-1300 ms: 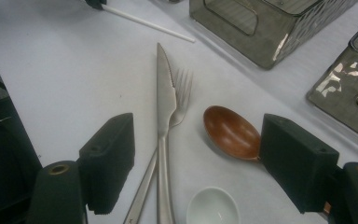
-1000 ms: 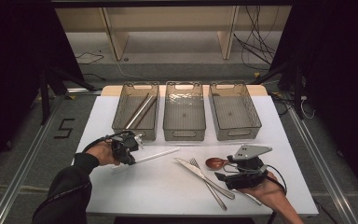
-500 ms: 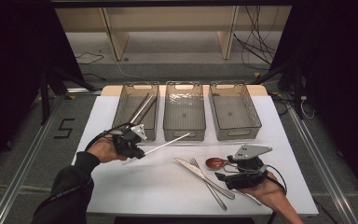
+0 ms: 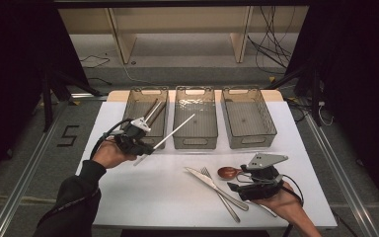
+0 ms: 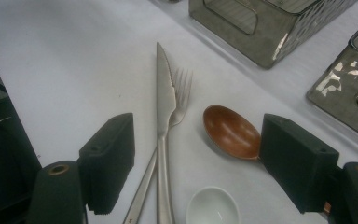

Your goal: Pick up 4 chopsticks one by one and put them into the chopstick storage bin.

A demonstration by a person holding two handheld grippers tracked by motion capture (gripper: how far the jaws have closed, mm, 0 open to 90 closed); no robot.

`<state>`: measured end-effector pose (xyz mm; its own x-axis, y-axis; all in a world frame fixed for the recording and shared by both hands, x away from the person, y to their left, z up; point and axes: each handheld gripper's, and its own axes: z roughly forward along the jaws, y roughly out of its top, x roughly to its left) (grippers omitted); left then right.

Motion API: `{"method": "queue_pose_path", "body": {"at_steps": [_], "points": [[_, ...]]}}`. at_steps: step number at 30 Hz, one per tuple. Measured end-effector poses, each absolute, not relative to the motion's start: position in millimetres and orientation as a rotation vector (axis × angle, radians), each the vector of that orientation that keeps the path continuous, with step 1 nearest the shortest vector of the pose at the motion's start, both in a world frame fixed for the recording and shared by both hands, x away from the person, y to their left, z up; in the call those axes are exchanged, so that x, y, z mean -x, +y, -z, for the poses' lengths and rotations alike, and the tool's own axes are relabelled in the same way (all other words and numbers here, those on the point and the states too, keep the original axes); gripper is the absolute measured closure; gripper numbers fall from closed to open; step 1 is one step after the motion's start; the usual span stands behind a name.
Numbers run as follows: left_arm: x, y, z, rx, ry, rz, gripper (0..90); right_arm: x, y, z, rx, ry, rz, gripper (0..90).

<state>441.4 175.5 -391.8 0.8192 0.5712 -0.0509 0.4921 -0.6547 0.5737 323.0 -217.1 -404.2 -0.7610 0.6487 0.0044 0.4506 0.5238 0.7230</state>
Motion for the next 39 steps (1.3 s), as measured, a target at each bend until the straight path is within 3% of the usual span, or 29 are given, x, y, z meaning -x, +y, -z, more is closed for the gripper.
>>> {"method": "queue_pose_path", "body": {"at_steps": [19, 39], "points": [[-455, 210, 383, -2.269, 0.981, -0.278, 83.8, -324, -216, 406, -0.929, 2.502, -1.071, 27.7], [-485, 223, 363, -2.184, 1.076, -0.354, 83.8, -325, -219, 405, -0.942, 2.493, -1.084, 27.7]]}}
